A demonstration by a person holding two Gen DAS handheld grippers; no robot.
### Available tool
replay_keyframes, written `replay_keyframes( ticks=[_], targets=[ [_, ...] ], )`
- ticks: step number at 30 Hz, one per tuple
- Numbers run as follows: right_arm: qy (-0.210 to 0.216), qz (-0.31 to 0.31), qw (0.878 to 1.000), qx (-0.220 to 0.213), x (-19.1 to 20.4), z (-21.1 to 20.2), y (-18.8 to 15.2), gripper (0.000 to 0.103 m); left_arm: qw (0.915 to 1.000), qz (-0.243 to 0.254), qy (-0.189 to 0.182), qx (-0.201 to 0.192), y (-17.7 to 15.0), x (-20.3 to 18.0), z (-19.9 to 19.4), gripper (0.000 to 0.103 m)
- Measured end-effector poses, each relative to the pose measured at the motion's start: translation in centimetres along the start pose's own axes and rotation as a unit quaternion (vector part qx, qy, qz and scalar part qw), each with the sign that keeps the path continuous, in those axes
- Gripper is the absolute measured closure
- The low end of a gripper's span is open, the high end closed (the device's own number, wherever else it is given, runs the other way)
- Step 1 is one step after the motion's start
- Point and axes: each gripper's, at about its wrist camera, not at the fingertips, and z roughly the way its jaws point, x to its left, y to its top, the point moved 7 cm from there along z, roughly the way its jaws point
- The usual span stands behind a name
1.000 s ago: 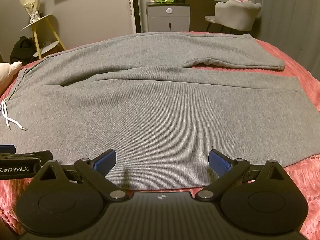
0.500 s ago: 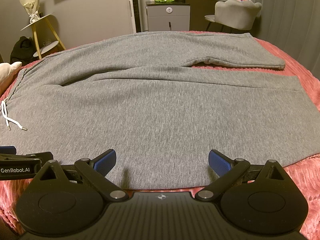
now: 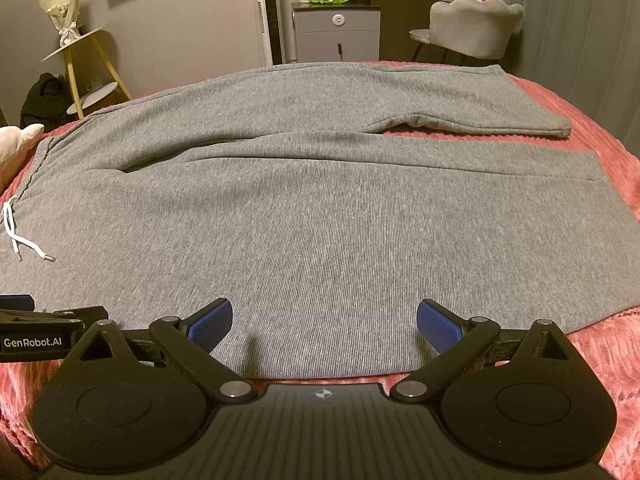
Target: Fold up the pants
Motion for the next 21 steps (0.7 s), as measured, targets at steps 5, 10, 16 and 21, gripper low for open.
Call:
replay_keyframes(
  ticks=[5,10,16,21],
  targets=[
    [0.000,0.000,1.000,0.000,-0.02,0.02,0.01,0.004,1.0000,0.000,0.000,0.003,0.05,-0.01,0.03,0.000],
    [0.000,0.000,1.000,0.001,-0.04,0.04,0.02,0.004,1.0000,0.000,0.000,0.003,0.04,0.00,0.06,0.000],
    [0.000,0.000,1.000,0.001,-0.07,0.08,0.00,0.004,1.0000,0.000,0.000,0.004,0.00,0.01,0.11,0.000],
    [0.000,0.000,1.000,0.001,-0.10,0.08,0.05,0.004,1.0000,0.002,0.001,0.005,-0.10,0.00,0.19,0.000]
  ],
)
